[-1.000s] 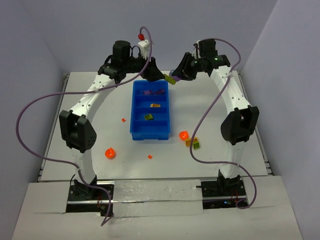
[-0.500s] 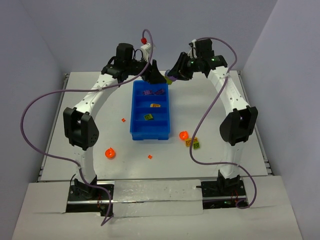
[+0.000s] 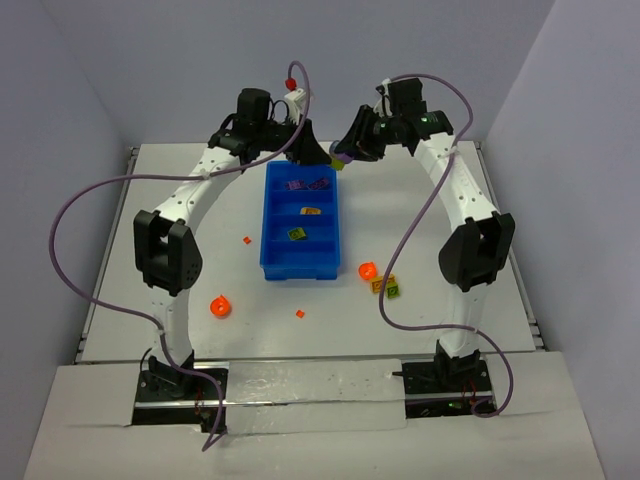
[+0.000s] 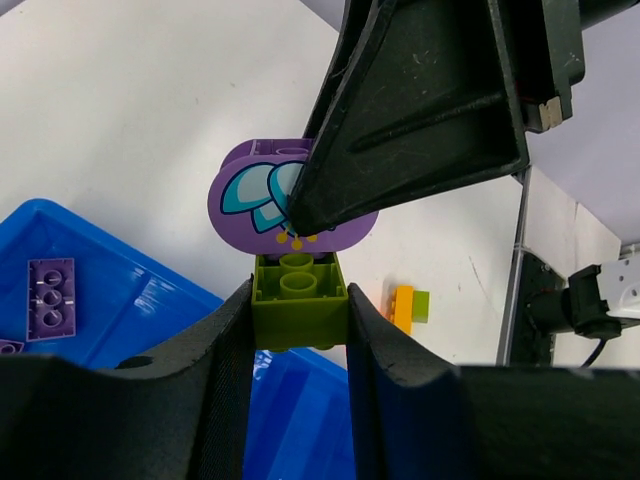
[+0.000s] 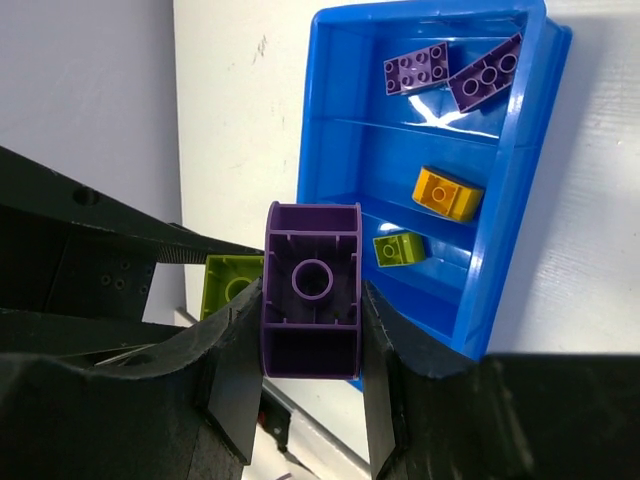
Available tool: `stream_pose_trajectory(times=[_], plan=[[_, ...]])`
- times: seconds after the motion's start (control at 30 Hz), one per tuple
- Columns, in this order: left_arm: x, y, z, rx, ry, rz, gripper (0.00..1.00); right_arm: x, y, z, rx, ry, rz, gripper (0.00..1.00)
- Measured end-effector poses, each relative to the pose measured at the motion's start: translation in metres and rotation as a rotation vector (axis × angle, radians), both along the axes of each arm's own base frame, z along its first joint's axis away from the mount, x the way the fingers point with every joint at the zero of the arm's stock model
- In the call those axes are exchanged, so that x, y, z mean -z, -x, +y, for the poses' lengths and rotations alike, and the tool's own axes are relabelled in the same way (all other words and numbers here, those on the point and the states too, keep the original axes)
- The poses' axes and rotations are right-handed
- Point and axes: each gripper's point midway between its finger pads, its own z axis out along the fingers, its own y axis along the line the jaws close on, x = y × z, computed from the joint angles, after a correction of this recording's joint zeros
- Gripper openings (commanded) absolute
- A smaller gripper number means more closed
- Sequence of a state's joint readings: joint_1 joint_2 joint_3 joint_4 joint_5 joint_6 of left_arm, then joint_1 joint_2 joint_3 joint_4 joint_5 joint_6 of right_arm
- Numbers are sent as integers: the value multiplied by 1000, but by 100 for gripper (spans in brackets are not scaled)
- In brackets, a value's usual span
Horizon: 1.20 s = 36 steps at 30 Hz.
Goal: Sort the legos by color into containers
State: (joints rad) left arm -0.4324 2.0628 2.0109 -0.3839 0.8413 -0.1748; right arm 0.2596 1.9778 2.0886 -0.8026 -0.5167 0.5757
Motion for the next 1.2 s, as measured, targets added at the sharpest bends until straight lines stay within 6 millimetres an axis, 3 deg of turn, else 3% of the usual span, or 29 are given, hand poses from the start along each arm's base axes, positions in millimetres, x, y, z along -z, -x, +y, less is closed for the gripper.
stream_pose_trajectory(times=[0.23,0.4,0.5,0.8,1.07,1.2], plan=[[13,6,7,15,-58,-46,0,-4,-5,-5,47,32,-15,0],[50,25,29,32,-185,-26,0,-38,-28,-23,134,35,-131,0],[67,38,46,52,-246,-2,0,-47,-37,-30,156,41,-180,0],[101,49,95,87,-395,22,2,-40,-43,-38,122,131,-244,0],[134,62,109,110,-483,57,6,-22,-34,-19,12,235,-293,0],[146,64,116,99,-524,69,13,-20,-29,-7,-43,281,-332,0]])
